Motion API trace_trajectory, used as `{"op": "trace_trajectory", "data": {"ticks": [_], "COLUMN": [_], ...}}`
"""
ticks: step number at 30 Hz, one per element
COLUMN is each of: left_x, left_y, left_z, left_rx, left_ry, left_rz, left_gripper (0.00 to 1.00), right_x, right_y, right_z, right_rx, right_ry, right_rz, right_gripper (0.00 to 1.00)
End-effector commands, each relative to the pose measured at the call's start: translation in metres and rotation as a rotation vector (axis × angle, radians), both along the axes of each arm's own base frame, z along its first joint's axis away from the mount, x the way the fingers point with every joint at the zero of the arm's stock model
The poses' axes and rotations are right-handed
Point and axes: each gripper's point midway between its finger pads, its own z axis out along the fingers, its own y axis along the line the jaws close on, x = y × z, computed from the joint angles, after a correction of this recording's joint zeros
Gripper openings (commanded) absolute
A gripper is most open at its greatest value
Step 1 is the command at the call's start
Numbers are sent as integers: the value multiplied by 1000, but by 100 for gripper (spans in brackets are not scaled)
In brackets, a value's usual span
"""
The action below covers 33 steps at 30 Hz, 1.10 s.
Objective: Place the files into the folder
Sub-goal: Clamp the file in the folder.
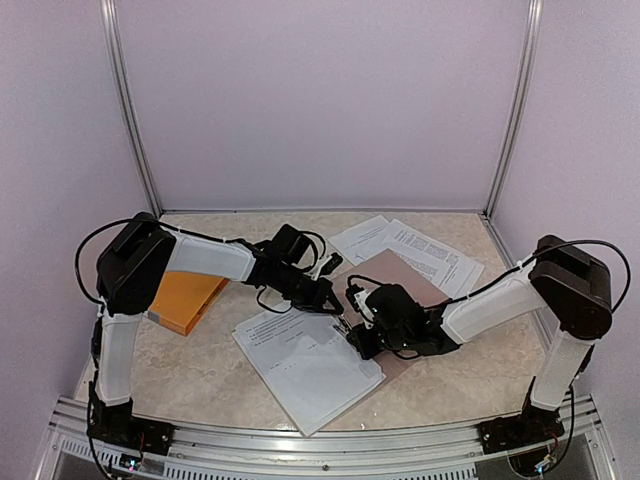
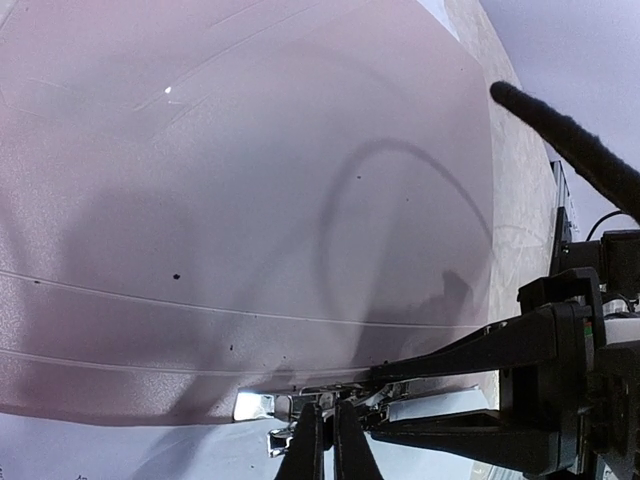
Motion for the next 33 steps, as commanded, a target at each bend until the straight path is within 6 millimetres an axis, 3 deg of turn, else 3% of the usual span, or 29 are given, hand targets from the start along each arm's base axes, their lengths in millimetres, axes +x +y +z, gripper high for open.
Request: {"op": "trace_trajectory", "data": {"ticks": [1,33], "left_x": [-49,-60], "left_y": [64,101], "left_z": [-102,-153], "left_rx": [347,572], "left_ry": [242,326], "left_rz": [33,60], "left_gripper": [0,0], "right_x": [-33,-30], "right_y": [-54,-57], "right_z": [-71,-68], "right_rx": [-252,-255], "right_ry": [174,176], "right_rz": [-28,-35], "right_gripper": [23,23]}}
